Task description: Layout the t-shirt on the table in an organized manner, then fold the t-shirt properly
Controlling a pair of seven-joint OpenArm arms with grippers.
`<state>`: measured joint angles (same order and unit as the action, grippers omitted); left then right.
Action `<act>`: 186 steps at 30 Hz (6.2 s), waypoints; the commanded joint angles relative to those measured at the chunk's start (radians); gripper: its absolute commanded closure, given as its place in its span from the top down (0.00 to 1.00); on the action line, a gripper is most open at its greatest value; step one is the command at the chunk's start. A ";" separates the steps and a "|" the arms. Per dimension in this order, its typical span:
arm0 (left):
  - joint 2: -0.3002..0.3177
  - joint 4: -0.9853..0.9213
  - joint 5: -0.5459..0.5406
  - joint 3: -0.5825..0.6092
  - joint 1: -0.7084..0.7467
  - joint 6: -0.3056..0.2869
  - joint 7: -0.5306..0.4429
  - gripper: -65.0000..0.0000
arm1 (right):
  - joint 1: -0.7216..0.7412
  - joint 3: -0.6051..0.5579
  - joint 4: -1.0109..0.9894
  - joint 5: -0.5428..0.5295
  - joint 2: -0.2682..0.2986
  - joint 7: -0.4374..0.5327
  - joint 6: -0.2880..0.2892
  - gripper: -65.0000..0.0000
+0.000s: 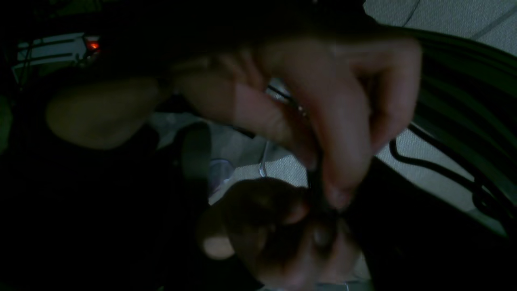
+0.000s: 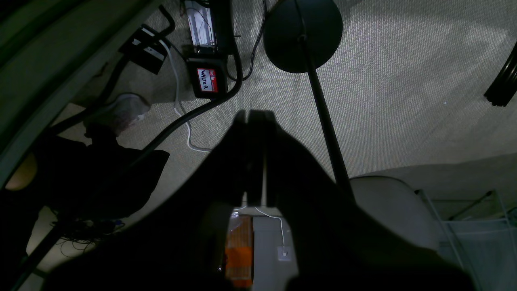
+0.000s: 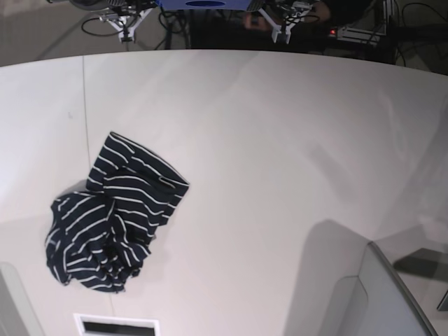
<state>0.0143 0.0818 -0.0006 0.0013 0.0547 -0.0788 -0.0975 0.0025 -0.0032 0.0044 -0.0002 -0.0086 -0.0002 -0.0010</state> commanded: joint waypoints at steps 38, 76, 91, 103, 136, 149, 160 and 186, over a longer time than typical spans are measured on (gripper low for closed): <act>0.000 0.000 0.000 -0.001 0.004 -0.002 -0.005 0.55 | 0.001 0.004 -0.002 -0.007 -0.001 -0.001 -0.004 0.00; 0.000 0.003 -0.002 0.001 -0.111 -0.002 -0.005 0.55 | 0.001 0.006 -0.002 -0.007 -0.001 -0.004 -0.004 0.00; 0.037 0.006 0.192 0.009 0.052 -0.002 -0.006 0.55 | 0.092 0.004 0.052 -0.007 -0.003 0.006 -0.004 0.00; 0.025 0.003 0.213 0.006 -0.003 -0.002 -0.006 0.55 | 0.058 0.004 0.061 -0.007 0.003 -0.028 -0.004 0.00; 0.075 0.135 0.224 0.010 0.104 -0.009 -0.161 0.55 | -0.123 0.007 0.136 -0.008 -0.017 0.079 -0.004 0.00; 0.074 0.009 0.222 0.009 0.084 -0.008 -0.167 0.00 | -0.141 0.007 0.134 -0.007 -0.015 0.079 -0.009 0.00; 0.074 0.008 0.221 0.010 0.086 -0.006 -0.167 0.00 | -0.174 0.006 0.145 -0.008 -0.023 0.085 -0.009 0.00; 0.075 0.014 0.216 0.010 0.124 -0.003 -0.175 0.54 | -0.180 0.007 0.145 -0.008 -0.017 0.030 -0.004 0.78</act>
<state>0.0841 0.0959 0.2157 0.0101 0.1692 -0.0826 -0.2668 -0.1722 0.0029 0.1490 -0.0074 -0.0277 0.0299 -0.0074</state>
